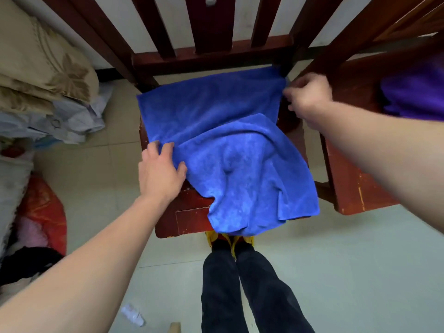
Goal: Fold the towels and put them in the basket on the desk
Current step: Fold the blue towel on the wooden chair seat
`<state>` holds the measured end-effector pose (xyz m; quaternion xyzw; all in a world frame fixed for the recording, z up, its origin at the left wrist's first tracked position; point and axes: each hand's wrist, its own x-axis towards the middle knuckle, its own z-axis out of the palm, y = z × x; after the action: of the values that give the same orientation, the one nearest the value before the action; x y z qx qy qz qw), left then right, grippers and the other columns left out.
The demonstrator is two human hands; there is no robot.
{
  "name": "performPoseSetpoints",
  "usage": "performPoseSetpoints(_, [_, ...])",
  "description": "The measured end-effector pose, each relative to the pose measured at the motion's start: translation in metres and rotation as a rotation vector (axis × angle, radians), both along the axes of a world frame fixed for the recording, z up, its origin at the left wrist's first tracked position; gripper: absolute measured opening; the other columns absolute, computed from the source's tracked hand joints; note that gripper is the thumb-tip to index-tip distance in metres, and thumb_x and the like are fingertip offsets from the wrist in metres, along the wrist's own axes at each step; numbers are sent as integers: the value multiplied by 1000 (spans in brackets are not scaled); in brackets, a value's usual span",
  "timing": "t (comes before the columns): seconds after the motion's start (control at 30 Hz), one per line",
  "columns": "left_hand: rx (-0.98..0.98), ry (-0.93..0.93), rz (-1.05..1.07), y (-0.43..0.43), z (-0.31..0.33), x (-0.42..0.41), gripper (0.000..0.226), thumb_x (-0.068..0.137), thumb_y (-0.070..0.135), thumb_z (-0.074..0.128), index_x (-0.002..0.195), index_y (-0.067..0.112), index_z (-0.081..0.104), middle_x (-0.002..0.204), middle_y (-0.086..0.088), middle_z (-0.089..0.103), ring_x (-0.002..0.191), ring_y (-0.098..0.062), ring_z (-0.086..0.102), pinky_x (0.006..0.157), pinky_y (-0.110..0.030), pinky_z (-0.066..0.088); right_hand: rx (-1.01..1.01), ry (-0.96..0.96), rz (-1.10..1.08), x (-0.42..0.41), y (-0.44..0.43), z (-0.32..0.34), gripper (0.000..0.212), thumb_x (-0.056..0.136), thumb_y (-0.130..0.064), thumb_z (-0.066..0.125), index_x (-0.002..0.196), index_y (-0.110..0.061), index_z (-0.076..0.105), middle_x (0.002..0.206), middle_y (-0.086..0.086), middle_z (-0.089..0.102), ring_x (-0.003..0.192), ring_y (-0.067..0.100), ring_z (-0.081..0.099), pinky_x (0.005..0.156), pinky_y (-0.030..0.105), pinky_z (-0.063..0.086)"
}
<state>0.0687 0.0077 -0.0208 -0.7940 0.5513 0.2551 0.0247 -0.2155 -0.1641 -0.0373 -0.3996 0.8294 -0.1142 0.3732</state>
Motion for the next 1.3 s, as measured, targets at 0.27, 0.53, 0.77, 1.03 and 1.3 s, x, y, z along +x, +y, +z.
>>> performPoseSetpoints(0.27, [368, 370, 733, 73, 7, -55, 48, 58, 60, 76, 79, 21, 59, 84, -1, 66, 80, -26, 64, 73, -32, 51, 342, 164, 88, -47, 175, 19, 47, 75, -60, 68, 105, -25, 59, 102, 4, 66, 102, 31, 62, 83, 37, 46])
performPoseSetpoints(0.53, [256, 578, 884, 113, -2, -105, 42, 78, 8, 63, 53, 17, 30, 53, 1, 27, 54, -18, 26, 50, -28, 23, 217, -67, -207, -71, 227, 13, 25, 74, -22, 62, 60, -14, 42, 58, 5, 37, 60, 23, 36, 54, 32, 33])
performPoseSetpoints(0.77, [-56, 641, 1397, 141, 45, -79, 18, 89, 12, 48, 72, 14, 44, 66, -4, 48, 63, -20, 45, 58, -31, 39, 120, -322, -427, -69, 230, 72, 15, 81, -9, 60, 70, -14, 53, 67, 7, 50, 55, 20, 45, 46, 23, 41])
performPoseSetpoints(1.03, [-6, 640, 1241, 203, 92, -63, 23, 90, 25, 55, 73, 11, 49, 74, -8, 53, 70, -24, 50, 65, -34, 45, 126, -490, -499, -66, 310, 120, 14, 79, -25, 76, 78, -14, 67, 64, 1, 60, 45, 13, 48, 36, 17, 32])
performPoseSetpoints(1.3, [311, 1078, 1144, 286, 152, -49, 26, 82, 3, 69, 107, -5, 65, 103, -19, 71, 82, -30, 70, 66, -36, 60, -9, -452, -478, -52, 401, 157, 10, 83, -20, 71, 81, -16, 62, 68, 3, 58, 47, 13, 47, 36, 15, 32])
